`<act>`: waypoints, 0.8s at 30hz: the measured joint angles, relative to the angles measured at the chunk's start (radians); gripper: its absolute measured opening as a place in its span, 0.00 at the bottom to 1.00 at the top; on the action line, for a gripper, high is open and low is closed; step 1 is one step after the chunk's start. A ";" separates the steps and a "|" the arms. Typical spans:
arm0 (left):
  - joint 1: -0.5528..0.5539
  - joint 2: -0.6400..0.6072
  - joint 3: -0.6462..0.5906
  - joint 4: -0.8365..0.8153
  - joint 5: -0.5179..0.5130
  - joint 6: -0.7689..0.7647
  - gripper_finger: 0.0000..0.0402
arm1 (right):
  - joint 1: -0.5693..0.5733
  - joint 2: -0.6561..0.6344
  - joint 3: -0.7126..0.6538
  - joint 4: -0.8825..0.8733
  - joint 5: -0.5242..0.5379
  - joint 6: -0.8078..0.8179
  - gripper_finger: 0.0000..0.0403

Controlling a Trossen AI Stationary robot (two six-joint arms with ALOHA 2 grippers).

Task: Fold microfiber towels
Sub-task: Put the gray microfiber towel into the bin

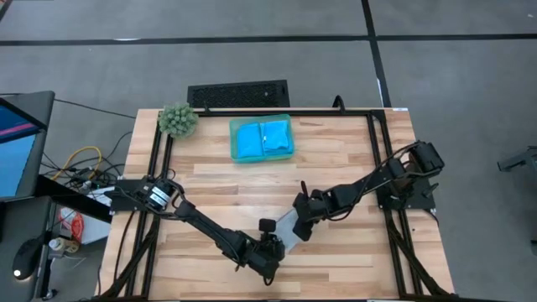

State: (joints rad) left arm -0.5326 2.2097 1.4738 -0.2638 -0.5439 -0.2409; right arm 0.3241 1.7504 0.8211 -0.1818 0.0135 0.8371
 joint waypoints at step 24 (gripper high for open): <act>-0.193 -0.164 0.065 -0.638 -0.248 -0.425 0.20 | -0.318 -0.087 0.167 -0.113 0.011 -0.542 0.07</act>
State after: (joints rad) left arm -0.7261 2.0460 1.5391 -0.9020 -0.7916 -0.6664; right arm 0.0057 1.6629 0.9878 -0.2943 0.0246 0.2946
